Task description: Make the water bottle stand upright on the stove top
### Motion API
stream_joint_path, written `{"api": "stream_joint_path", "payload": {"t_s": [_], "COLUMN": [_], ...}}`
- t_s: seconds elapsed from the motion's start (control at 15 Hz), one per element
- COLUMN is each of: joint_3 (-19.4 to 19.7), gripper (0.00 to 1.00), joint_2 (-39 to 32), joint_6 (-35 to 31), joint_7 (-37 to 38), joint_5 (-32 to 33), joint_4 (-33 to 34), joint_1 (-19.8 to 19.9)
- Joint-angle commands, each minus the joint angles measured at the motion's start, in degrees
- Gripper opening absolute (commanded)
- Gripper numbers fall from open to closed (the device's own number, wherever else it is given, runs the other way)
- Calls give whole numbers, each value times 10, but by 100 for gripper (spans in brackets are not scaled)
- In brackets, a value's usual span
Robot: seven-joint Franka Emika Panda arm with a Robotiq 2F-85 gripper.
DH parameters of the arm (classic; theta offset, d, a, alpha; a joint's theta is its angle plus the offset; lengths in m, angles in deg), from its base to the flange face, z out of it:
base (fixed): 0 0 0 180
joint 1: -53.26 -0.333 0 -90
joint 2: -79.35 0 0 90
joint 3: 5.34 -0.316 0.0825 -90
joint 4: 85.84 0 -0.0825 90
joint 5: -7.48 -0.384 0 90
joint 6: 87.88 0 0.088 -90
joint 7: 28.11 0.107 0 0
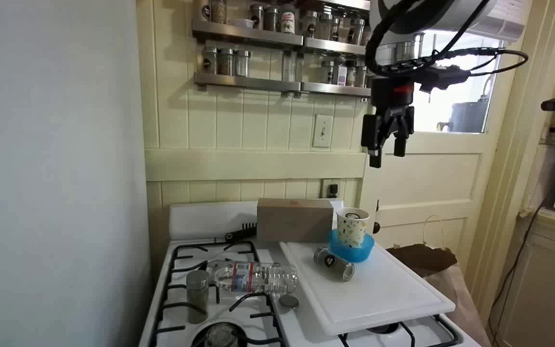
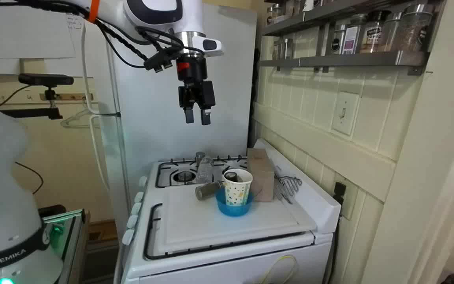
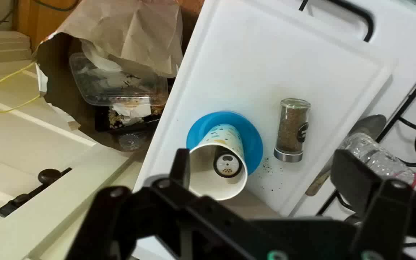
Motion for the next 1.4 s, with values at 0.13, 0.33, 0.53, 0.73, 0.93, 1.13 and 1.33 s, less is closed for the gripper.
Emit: {"api": "stream_joint_path", "payload": {"t_s": [0.13,0.33,0.53,0.73,0.93,1.13,1.33], "joint_3": [5,5,5,-2,-9,-23,-36], "gripper": [100,100,100,100,100,100,100], "joint_2": [0,-3,-17,-54,-108,-171,-164], "joint_6": [2,-8,-41,-82,-93,-103,-102], "joint_7": [2,-16,-82,-138,-202,-264,-258], "joint_5": [2,-8,-71,-108,-119,-115,-107], "joint_4": [2,-6,-36,-48,-23,9,0], "joint_1": [-6,-17,-64,-102,-129,-146,-137]}}
